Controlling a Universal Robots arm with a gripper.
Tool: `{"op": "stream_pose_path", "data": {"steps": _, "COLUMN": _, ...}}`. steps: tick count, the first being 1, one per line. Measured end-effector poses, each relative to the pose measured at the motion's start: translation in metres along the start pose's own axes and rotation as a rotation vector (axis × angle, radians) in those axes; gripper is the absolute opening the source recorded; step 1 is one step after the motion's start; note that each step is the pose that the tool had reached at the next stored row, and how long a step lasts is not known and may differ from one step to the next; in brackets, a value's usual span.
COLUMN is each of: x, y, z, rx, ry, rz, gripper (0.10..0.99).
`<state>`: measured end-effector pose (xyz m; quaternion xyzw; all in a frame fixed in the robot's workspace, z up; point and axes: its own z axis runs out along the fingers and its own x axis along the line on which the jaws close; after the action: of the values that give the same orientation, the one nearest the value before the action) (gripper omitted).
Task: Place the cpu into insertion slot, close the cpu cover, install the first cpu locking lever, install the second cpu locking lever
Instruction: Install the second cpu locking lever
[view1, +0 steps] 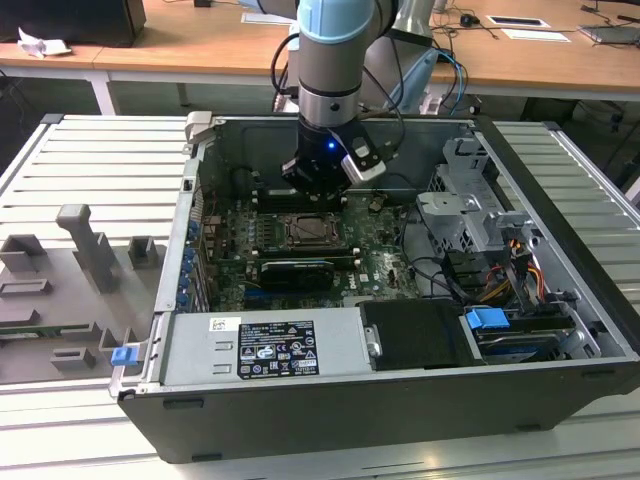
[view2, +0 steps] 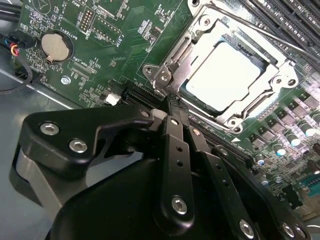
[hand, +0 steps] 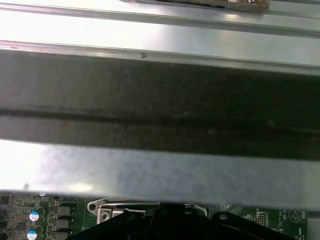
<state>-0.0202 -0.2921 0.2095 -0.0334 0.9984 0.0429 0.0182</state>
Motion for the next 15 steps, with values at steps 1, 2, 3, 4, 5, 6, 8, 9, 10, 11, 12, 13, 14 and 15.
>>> {"op": "stream_pose_path", "data": {"steps": 1, "x": 0.0, "y": -0.0009, "z": -0.0002, "rx": 0.0, "ry": 0.0001, "rz": 0.0, "gripper": 0.106}}
{"op": "stream_pose_path", "data": {"steps": 2, "x": 0.0002, "y": -0.0025, "z": -0.0003, "rx": 0.0, "ry": 0.0, "rz": 0.0, "gripper": 0.106}}
{"op": "stream_pose_path", "data": {"steps": 3, "x": 0.0002, "y": -0.0037, "z": -0.0003, "rx": 0.0, "ry": 0.0, "rz": 0.0, "gripper": 0.106}}
{"op": "stream_pose_path", "data": {"steps": 4, "x": 0.0003, "y": -0.004, "z": -0.0004, "rx": 0.0, "ry": 0.0001, "rz": 0.0, "gripper": 0.106}}
{"op": "stream_pose_path", "data": {"steps": 5, "x": 0.0003, "y": -0.0042, "z": -0.0004, "rx": 0.0, "ry": 0.0, "rz": 0.0, "gripper": 0.106}}
{"op": "stream_pose_path", "data": {"steps": 6, "x": 0.0003, "y": -0.0046, "z": -0.0004, "rx": 0.0, "ry": 0.0, "rz": 0.0, "gripper": 0.106}}
{"op": "stream_pose_path", "data": {"steps": 8, "x": 0.0003, "y": -0.0052, "z": -0.0005, "rx": 0.0, "ry": 0.0, "rz": 0.0, "gripper": 0.106}}
{"op": "stream_pose_path", "data": {"steps": 9, "x": 0.0004, "y": -0.0052, "z": -0.0005, "rx": 0.0, "ry": 0.0, "rz": 0.0, "gripper": 0.106}}
{"op": "stream_pose_path", "data": {"steps": 10, "x": 0.0004, "y": -0.0052, "z": -0.0007, "rx": 0.0, "ry": 0.0, "rz": 0.0, "gripper": 0.106}}
{"op": "stream_pose_path", "data": {"steps": 11, "x": 0.0004, "y": -0.0052, "z": -0.0014, "rx": 0.0, "ry": 0.0001, "rz": 0.0, "gripper": 0.106}}
{"op": "stream_pose_path", "data": {"steps": 12, "x": 0.0003, "y": -0.0051, "z": -0.0023, "rx": 0.0, "ry": 0.0, "rz": 0.0, "gripper": 0.106}}
{"op": "stream_pose_path", "data": {"steps": 13, "x": 0.0002, "y": -0.005, "z": -0.0031, "rx": 0.0, "ry": 0.0, "rz": 0.0, "gripper": 0.106}}
{"op": "stream_pose_path", "data": {"steps": 14, "x": 0.0002, "y": -0.0049, "z": -0.0038, "rx": 0.0, "ry": 0.0, "rz": 0.0, "gripper": 0.106}}
{"op": "stream_pose_path", "data": {"steps": 15, "x": 0.0002, "y": -0.0049, "z": -0.0048, "rx": 0.0, "ry": 0.0, "rz": 0.0, "gripper": 0.106}}
